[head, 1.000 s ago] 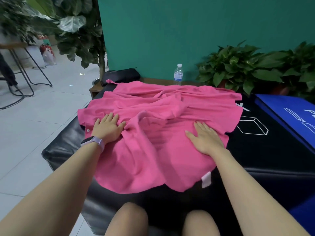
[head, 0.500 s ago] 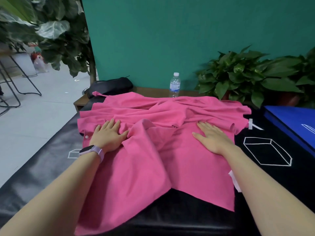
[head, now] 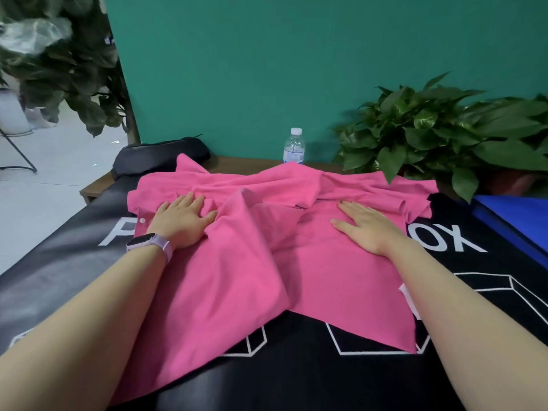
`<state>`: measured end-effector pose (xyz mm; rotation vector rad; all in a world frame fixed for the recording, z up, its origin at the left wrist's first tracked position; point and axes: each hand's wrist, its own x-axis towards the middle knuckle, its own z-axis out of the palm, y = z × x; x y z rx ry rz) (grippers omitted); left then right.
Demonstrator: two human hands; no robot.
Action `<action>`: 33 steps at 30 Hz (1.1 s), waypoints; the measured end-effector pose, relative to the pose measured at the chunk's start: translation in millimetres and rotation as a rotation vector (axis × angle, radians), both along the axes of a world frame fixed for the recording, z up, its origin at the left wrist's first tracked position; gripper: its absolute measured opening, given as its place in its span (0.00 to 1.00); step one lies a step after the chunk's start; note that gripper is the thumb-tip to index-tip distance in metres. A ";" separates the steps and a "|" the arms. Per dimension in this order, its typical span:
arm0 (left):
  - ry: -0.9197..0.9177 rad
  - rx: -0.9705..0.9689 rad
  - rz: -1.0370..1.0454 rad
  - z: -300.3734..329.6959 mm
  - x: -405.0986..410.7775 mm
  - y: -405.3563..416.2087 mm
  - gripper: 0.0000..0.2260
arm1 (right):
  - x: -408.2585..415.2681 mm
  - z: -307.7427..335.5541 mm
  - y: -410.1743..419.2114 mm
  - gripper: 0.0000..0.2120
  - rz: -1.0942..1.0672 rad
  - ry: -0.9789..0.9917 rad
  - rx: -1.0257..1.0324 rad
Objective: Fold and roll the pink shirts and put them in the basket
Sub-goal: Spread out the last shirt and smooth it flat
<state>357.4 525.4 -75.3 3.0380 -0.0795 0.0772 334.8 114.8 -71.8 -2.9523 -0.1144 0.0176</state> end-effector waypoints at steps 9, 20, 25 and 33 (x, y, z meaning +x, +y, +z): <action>-0.307 -0.049 0.078 17.4 -32.2 -18.3 0.13 | -29.3 18.9 34.0 0.17 0.015 -0.327 -0.276; -0.046 -0.161 0.106 5.3 -182.9 -60.4 0.25 | -169.6 3.3 157.2 0.31 -0.174 -0.005 0.039; 0.006 -0.157 0.082 9.7 -230.2 -14.6 0.30 | -209.4 4.2 121.7 0.33 -0.103 0.048 -0.022; 0.122 -0.069 0.015 18.0 -273.5 149.5 0.31 | -283.1 8.7 -42.5 0.29 -0.064 0.158 -0.087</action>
